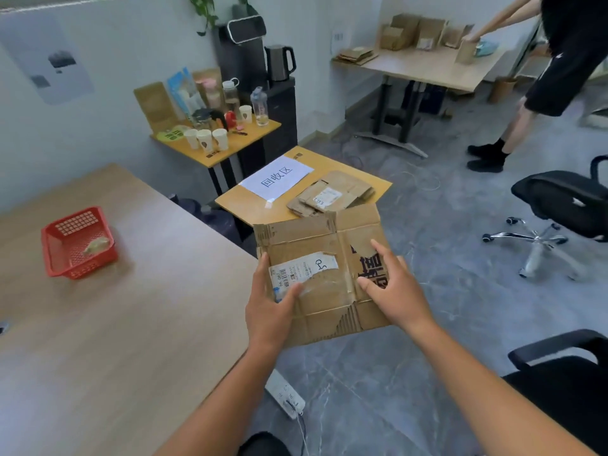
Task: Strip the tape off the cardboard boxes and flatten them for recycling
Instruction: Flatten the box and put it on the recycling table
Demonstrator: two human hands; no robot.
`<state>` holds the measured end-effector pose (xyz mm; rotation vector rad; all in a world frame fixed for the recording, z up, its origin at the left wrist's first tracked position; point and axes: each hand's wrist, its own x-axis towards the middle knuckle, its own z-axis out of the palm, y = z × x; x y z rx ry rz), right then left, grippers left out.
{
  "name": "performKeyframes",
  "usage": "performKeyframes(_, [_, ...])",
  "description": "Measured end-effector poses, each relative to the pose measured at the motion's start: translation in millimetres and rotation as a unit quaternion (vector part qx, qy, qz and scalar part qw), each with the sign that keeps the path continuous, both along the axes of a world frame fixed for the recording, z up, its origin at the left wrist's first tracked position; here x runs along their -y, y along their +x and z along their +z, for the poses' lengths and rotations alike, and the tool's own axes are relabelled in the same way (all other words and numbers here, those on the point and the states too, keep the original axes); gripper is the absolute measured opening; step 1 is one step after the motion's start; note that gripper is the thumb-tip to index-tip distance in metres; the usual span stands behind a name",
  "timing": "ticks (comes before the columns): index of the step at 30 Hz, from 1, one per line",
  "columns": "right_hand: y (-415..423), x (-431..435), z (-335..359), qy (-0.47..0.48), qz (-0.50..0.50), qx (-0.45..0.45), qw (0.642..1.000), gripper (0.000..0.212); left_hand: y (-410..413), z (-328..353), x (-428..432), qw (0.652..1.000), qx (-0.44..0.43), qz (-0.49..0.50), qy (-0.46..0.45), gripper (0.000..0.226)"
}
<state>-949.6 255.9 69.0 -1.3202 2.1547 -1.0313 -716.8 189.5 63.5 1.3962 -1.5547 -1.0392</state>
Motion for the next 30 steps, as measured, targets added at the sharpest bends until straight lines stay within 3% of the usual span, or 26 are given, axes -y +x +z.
performKeyframes(13, [-142.5, 68.8, -38.3, 0.048, -0.032, -0.019, 0.998, 0.074, -147.6, -41.5, 86.6, 0.997, 0.008, -0.04, 0.061, 0.08])
performKeyframes(22, [-246.2, 232.0, -53.1, 0.1, 0.038, -0.068, 0.992, 0.076, -242.0, -66.5, 213.2, 0.997, 0.035, 0.008, 0.063, 0.087])
performKeyframes(30, [-300.4, 361.4, -71.1, 0.136, 0.143, -0.1, 0.975, 0.077, -280.6, -91.9, 299.5, 0.99, 0.024, 0.075, 0.117, 0.081])
